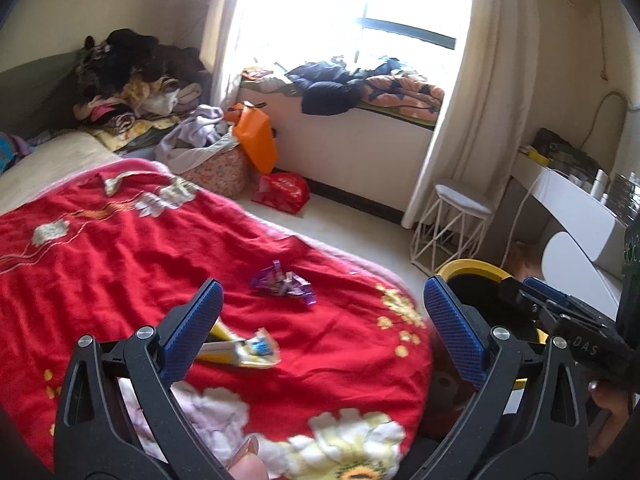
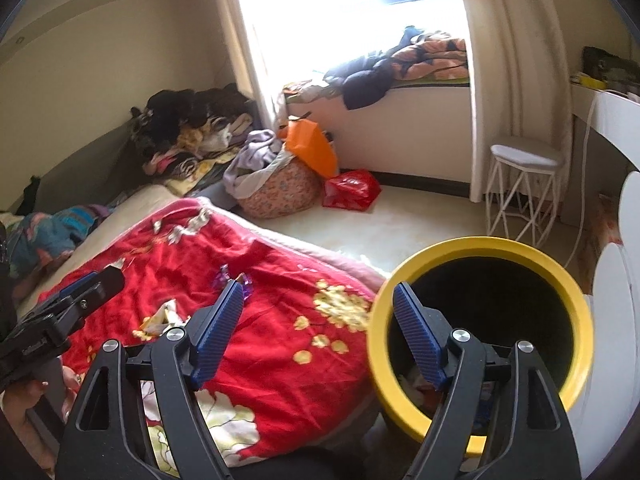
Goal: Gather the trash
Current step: 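Move both open grippers back toward the remaining wrappers on the bedspread, then grasp the purple candy wrapper with the right gripper while the left grasps the yellow-white chip bag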
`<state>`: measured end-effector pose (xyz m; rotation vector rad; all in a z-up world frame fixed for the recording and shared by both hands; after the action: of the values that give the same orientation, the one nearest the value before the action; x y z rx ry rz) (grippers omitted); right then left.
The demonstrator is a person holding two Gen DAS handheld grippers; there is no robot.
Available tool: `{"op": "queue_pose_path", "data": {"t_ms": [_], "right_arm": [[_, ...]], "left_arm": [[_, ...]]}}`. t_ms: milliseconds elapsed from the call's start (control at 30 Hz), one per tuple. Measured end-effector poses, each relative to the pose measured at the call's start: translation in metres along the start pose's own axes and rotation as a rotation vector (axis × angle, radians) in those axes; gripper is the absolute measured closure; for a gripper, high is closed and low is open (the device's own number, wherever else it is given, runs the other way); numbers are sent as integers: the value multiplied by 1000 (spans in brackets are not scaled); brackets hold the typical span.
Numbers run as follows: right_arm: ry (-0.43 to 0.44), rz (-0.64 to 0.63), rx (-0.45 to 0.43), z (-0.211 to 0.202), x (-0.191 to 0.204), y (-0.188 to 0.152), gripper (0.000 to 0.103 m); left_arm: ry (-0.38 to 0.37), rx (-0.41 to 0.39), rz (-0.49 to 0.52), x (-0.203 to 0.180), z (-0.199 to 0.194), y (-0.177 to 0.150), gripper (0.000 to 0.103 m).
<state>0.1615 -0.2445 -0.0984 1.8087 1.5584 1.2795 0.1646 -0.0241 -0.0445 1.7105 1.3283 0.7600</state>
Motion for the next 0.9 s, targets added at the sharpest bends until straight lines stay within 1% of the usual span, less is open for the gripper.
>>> {"op": "queue_pose_path", "data": {"t_ms": [267,533,600,667,733,833,900], "right_arm": [[41,-61,94,42,27,-4,28],[74,-115,160,85,48,-6,28],[80,-119,181,99,52,-8,28],[83,-122,203,113,53,-9,28],[84,-130,222,126,56,-10,29],[94,-126,258,144,57,-11,32],[98,-118,290,158,58,-12,34]], "left_arm": [[45,57,-68,34,8,-17,10],[49,122,-131,57,23,-40,10],[43,137,-151,62,26,-44,12],[34,151,-169,67,31,-48,18],[24,167,-190,71,36,-51,22],[8,189,-217,75,43,-55,30],[3,203,-234,78,48,-57,33]]}}
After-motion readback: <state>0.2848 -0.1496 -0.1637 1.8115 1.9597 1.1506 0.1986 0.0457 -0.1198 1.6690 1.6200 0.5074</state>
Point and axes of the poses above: each gripper's, at about its wrist camera, not at the fingertips, and z roughly the way its jaws point, x to its left, y to its top, the point moved 1 cm from there along z, roughly the way its jaws point, and after that the axes turned 10 degrees about z, right-handed, at the moved point
